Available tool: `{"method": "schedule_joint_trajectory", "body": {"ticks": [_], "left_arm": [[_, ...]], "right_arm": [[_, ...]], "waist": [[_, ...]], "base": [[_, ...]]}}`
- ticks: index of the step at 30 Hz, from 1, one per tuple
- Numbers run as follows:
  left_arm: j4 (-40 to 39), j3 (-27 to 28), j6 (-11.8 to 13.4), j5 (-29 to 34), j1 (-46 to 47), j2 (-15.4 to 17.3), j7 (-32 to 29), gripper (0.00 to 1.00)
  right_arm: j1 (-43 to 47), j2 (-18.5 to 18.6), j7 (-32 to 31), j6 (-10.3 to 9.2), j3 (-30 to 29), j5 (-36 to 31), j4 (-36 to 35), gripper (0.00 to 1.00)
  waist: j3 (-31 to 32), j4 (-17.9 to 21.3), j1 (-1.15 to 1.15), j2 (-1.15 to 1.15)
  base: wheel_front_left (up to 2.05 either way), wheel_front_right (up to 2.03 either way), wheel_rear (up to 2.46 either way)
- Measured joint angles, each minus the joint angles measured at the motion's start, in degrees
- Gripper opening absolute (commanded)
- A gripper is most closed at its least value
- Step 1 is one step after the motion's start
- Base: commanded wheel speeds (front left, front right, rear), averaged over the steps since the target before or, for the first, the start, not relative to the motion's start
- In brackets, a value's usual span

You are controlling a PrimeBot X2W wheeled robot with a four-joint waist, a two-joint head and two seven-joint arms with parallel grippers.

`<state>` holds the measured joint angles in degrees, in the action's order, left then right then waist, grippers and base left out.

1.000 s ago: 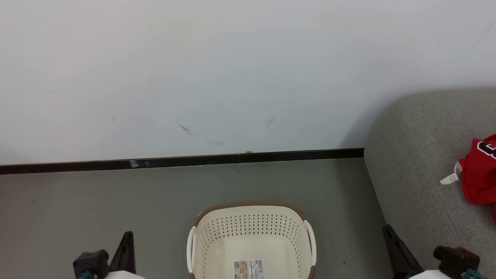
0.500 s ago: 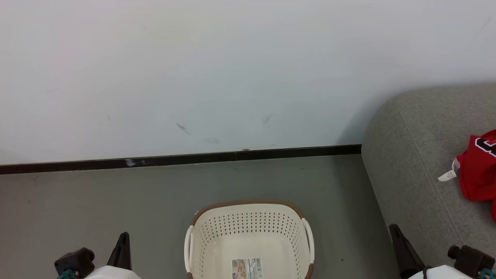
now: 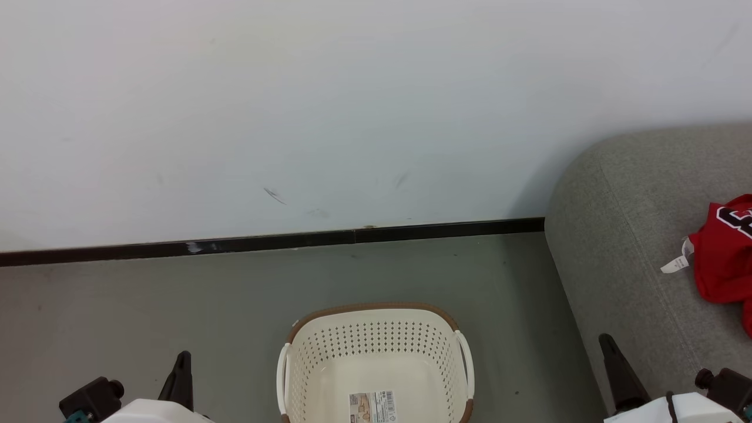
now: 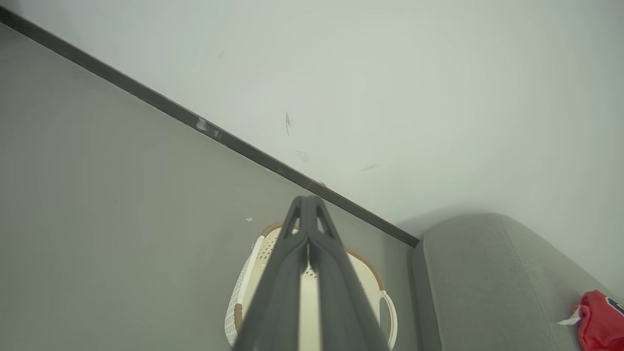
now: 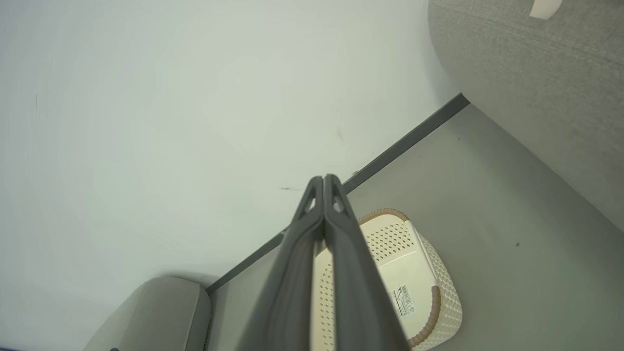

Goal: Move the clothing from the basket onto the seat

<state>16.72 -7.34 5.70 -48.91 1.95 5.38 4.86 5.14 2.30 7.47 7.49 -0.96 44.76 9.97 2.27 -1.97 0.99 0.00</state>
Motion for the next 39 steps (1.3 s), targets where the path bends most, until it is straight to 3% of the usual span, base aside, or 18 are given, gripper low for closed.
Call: {"method": "schedule_joint_trajectory", "body": {"ticks": [5,22,39], "left_arm": [[-0.11,1.27,-1.59,-4.61,0.0,-0.27,-1.33,0.0],[-0.25,4.83,-5.21,-17.15,0.09,-1.37,-4.65,0.0],[-0.32,8.4,-8.91,-29.85,0.99,-2.24,-7.88,0.0]], "right_arm": [[-1.04,0.22,-0.99,0.0,-0.21,5.32,0.34,0.0],[-3.43,1.15,-4.21,0.0,-0.89,20.27,2.11,0.0],[-5.7,1.72,-7.0,0.0,-1.71,35.16,3.55,0.0]], "waist": [[-0.09,0.2,-0.07,0.0],[-1.16,0.79,-0.82,0.0],[-1.95,1.38,-0.95,0.0]], "base": [[0.0,0.0,0.0],[0.0,0.0,0.0],[0.0,0.0,0.0]]}}
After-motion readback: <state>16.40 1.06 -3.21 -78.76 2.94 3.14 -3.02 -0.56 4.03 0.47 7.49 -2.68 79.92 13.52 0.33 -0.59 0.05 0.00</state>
